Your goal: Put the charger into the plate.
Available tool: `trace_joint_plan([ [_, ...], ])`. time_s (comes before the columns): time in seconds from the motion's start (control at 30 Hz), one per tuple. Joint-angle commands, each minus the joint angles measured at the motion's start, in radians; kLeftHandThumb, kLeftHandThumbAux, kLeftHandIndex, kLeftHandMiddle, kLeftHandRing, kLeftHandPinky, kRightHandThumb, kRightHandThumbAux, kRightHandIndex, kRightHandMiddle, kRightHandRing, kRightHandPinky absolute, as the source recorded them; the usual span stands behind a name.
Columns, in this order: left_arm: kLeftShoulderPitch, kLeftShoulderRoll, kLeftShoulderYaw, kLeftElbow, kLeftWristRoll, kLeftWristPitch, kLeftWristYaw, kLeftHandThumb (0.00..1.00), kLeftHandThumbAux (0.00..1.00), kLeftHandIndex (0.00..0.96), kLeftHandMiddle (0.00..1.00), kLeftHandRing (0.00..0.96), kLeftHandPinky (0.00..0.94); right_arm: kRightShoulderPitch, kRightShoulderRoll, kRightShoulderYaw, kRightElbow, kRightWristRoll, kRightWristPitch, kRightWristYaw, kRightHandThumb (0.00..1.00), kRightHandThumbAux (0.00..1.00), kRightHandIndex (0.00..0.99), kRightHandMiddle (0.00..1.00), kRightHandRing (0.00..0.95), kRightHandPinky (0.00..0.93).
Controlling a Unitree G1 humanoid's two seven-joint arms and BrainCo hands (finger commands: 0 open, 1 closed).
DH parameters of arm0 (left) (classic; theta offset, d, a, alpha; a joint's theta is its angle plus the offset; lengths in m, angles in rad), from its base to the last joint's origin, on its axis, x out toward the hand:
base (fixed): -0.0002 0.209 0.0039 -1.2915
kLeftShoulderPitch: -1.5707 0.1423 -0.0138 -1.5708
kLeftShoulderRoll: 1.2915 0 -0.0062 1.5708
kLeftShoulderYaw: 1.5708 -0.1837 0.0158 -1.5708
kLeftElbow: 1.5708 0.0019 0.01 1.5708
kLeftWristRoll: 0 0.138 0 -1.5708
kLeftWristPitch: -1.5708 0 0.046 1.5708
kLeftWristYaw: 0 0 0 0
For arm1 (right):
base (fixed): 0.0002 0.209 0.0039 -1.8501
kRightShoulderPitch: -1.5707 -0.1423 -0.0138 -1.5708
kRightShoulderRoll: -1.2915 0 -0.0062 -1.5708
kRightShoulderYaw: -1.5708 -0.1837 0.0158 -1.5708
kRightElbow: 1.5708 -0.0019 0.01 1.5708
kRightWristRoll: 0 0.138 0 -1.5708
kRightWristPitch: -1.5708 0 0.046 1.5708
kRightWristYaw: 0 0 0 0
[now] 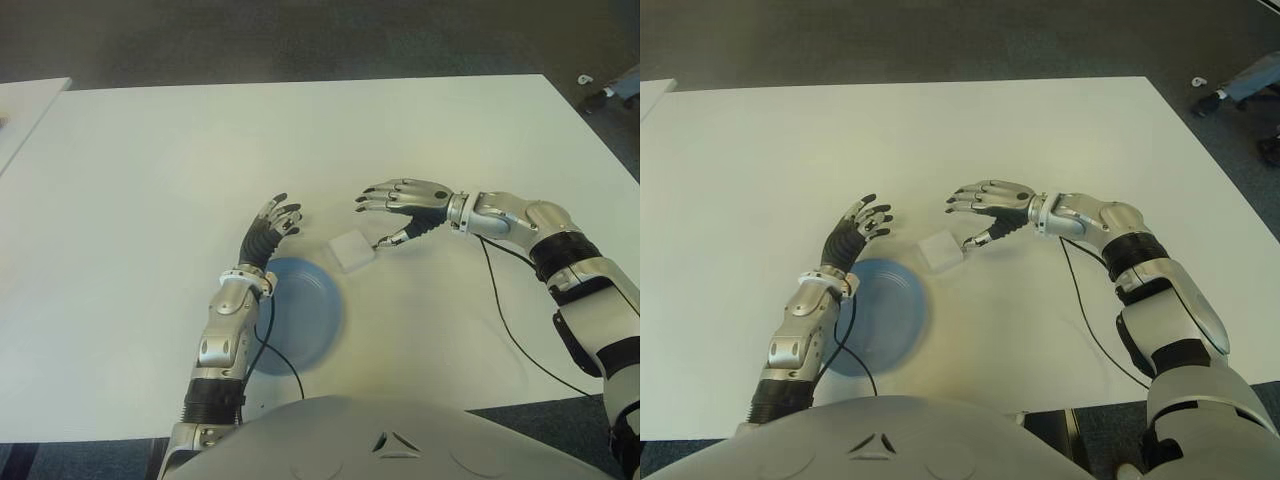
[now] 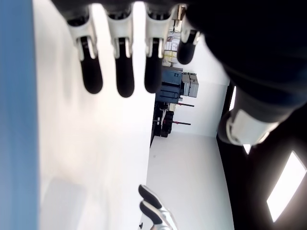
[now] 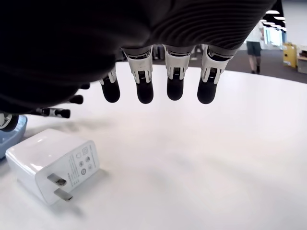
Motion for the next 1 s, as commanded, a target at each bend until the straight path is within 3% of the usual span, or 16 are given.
trace_joint_plan([
  [0.03,-0.002,-0.001,-0.008,0.008,0.019,0.017,0.019,0.074,0.59,0.125,0.235,0.259,0.275,-0.009,-0.003,0.018,-0.002,-0.026,-0.027,-0.029,0.279,0.143,0.0,0.0,0.0,0.0],
  [0.4,-0.007,-0.007,-0.016,0.005,0.029,0.037,0.041,0.056,0.599,0.115,0.223,0.247,0.27,0.004,0.004,0.031,-0.026,-0.042,-0.047,-0.061,0.309,0.14,0.0,0.0,0.0,0.0],
  [1.0,-0.006,-0.018,-0.019,-0.013,0.035,0.057,0.054,0.045,0.628,0.114,0.21,0.239,0.262,0.004,0.028,0.105,-0.006,-0.173,-0.034,-0.271,0.38,0.146,0.0,0.0,0.0,0.0],
])
